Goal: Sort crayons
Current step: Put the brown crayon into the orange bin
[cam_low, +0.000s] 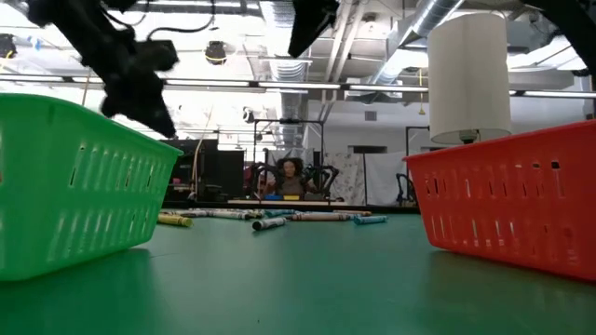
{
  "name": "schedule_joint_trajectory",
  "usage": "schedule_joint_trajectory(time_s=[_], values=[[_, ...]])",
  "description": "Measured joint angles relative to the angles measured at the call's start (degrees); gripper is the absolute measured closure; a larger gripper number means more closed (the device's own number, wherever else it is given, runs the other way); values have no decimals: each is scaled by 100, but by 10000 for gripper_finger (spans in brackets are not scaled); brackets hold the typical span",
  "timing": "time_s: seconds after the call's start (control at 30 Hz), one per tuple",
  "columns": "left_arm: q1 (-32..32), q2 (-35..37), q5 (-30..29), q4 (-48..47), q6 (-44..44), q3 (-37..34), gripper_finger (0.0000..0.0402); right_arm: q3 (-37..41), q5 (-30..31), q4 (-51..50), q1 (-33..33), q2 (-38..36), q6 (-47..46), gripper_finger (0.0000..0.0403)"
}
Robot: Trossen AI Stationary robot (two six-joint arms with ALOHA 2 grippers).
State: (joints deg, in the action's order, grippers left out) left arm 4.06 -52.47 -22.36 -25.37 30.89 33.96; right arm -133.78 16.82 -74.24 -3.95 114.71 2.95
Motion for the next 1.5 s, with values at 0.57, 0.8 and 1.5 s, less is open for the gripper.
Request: schedule_joint_trajectory(time_s=[0.57,0.8,1.5], values=[[1128,-2137,1023,1532,-1690,-27,257,2,2,-323,-28,-89,3,337],[1569,-2795,1133,1759,-1847,-27,260,2,2,-376,-22,-89,9,337],[1777,-3370,1609,1784,-1689,-12,270,2,2,-351,17,-87,7,337]])
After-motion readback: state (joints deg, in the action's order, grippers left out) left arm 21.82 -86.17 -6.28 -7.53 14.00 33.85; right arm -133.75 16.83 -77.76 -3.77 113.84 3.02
